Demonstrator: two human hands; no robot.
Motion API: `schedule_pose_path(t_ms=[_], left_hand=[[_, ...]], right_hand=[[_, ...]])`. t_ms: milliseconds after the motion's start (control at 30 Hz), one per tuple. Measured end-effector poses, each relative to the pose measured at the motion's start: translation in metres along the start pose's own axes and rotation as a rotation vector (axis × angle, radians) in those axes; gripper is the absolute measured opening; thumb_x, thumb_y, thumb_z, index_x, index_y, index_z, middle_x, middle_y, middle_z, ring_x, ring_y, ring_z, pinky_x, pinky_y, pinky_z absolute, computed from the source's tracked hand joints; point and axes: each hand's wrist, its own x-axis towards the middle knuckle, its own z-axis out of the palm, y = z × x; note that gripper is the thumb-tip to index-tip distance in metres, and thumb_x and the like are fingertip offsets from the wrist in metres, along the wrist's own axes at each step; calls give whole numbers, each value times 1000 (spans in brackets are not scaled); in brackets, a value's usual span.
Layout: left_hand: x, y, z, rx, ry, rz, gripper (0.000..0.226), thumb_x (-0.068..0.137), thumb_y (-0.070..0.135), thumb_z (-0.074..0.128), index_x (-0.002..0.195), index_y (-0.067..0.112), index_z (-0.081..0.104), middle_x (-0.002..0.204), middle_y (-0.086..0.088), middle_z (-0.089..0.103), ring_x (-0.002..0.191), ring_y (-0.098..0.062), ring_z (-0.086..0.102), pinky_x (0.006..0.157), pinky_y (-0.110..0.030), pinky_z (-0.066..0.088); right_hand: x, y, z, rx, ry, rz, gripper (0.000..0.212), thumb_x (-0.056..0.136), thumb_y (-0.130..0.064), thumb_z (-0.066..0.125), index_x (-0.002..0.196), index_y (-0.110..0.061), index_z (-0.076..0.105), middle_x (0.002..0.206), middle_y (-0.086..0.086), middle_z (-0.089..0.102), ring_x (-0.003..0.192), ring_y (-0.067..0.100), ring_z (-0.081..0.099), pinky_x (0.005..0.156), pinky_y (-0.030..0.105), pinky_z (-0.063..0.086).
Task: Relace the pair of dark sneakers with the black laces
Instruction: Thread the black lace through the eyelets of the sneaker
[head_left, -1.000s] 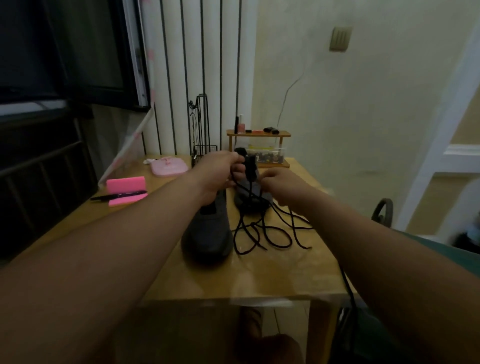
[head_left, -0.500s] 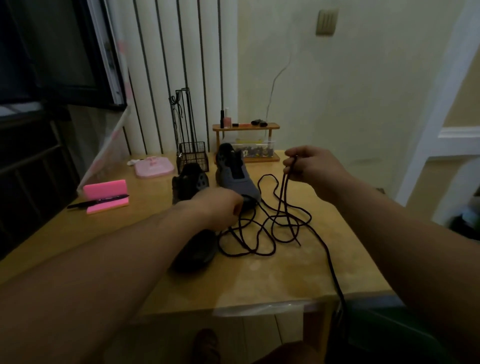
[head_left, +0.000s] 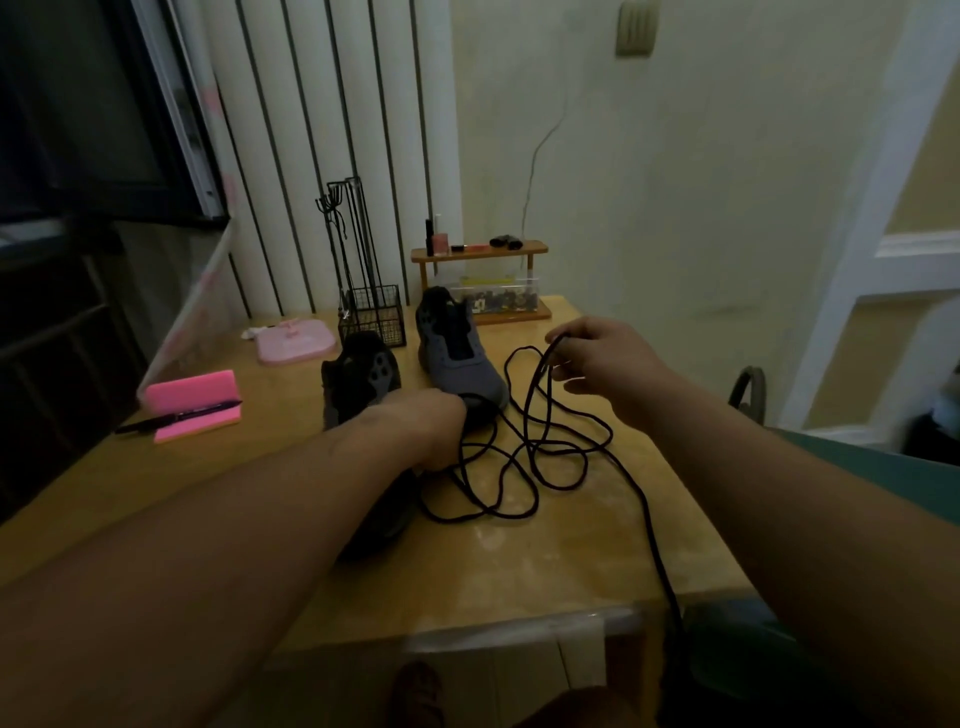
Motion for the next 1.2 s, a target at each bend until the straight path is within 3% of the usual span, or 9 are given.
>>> schedule_pose_path(t_ms=[100,200,333,467,567,733,900,1067,1200], left_hand=[[4,1,2,-14,-15,3,10,101,21,57,98,16,65,96,-7,64,75,-25,60,60,-37,47],[1,-3,-7,-196,50,9,20,102,30,60,101,14,72,99,-10,71,84,-26,66,67,-38,52],[-9,-5,-19,-440,-103,63,27,108,23,46,107,17,73,96,-1,78,82,-16,70,72,-31,55],[-8,-4,-10,-260,-79,62,16,106,22,54,112,18,68,104,-5,74,90,-22,69,71,-34,53],[0,2,-3,-127,-98,43,20,103,35,63,106,17,70,93,-4,65,77,-23,59,61,-31,45],[3,8,1,-168,-89,10,16,103,26,59,100,12,68,94,-6,66,74,-20,57,58,-30,45],[-24,-12,-35,-577,194,64,7,101,26,62,102,20,60,97,-6,69,83,-20,67,66,-33,53],[-73,-62,-75,-1201,418,23,16,105,9,49,104,10,65,76,-10,64,66,-23,69,61,-33,57],[-106,-89,-56,-1585,352,80,25,104,5,48,115,0,70,88,-14,69,88,-29,76,80,-37,61]], right_hand=[[-3,4,2,-19,-22,-2,15,106,-13,54,114,-10,67,98,10,72,86,21,69,79,37,58],[-4,6,2,-32,-26,-2,16,107,-13,54,115,-9,67,100,13,73,86,22,69,80,39,57],[-2,10,6,-31,-27,28,15,107,-14,55,113,-11,68,99,12,73,87,23,70,86,43,58],[-2,8,15,-25,-54,36,14,106,-14,55,112,-10,68,100,14,73,84,23,69,79,41,57],[-3,6,19,-47,-57,25,14,105,-11,55,109,-9,68,97,13,73,81,23,68,72,36,53],[-7,-3,18,-66,-54,10,16,105,-16,56,109,-8,69,94,13,71,81,23,67,71,35,53],[-5,-22,14,-237,-6,-73,42,108,-43,49,101,-13,78,107,6,72,99,23,65,89,42,53],[5,-68,25,-284,60,-209,23,97,-8,53,110,-10,71,104,14,70,93,31,69,87,53,60],[-3,-91,58,-299,-57,-246,24,99,-8,44,105,-6,66,95,15,63,74,24,57,66,43,49]])
